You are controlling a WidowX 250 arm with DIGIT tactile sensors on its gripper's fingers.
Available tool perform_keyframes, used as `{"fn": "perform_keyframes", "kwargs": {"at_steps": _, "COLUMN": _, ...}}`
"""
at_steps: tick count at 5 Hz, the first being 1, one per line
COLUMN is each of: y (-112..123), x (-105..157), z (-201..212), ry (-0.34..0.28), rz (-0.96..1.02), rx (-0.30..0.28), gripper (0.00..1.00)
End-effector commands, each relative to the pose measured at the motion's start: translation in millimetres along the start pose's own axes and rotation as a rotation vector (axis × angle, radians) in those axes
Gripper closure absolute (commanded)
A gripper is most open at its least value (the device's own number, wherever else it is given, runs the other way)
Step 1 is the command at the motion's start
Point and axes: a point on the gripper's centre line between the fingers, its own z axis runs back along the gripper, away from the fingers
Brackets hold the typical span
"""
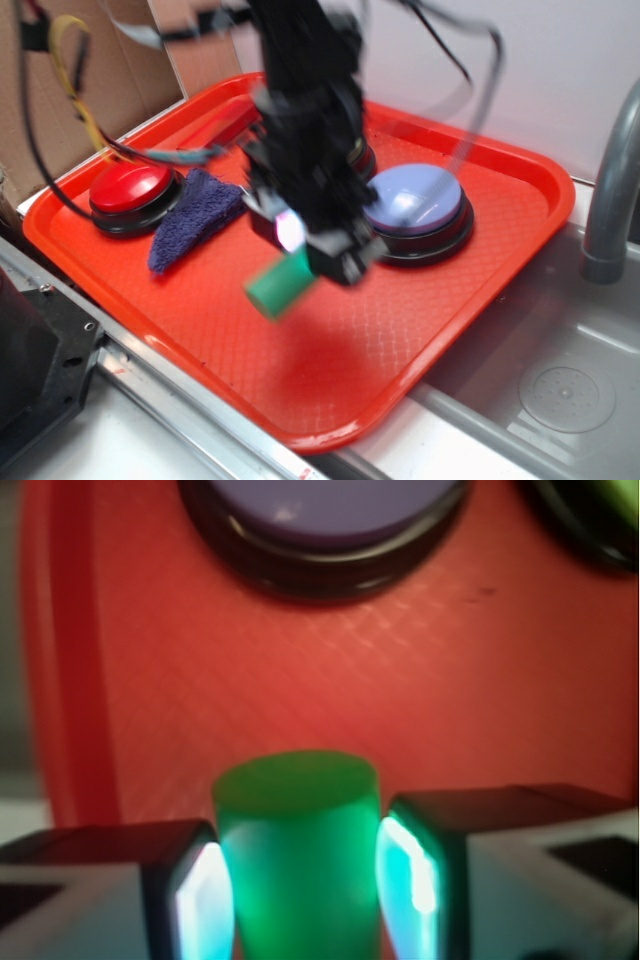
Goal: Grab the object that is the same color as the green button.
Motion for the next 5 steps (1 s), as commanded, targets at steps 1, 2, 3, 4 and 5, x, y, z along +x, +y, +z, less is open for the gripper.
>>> {"fn": "perform_keyframes", "kwargs": {"at_steps": 1, "y": 22.2, "x": -14.7, "z": 89.6, "ry": -0.126, "rz": -0.072, "rx": -0.058, "gripper": 1.00}}
{"fn": "perform_keyframes", "kwargs": {"at_steps": 2, "y": 27.9, "x": -28.1, "z": 129.1, "ry": -0.208, "rz": -0.052, "rx": -0.028, "gripper": 1.00}}
{"fn": "perform_keyframes", "kwargs": {"at_steps": 3, "y": 38.5, "x": -34.5, "z": 144.7, "ry": -0.270, "rz": -0.026, "rx": -0.040, "gripper": 1.00}}
{"fn": "perform_keyframes", "kwargs": {"at_steps": 4, "y": 48.7, "x": -34.9, "z": 146.5, "ry": -0.293, "rz": 0.011, "rx": -0.077, "gripper": 1.00}}
{"fn": "perform_keyframes", "kwargs": {"at_steps": 5, "y": 48.8, "x": -34.2, "z": 141.1, "ry": -0.268, "rz": 0.028, "rx": -0.076, "gripper": 1.00}}
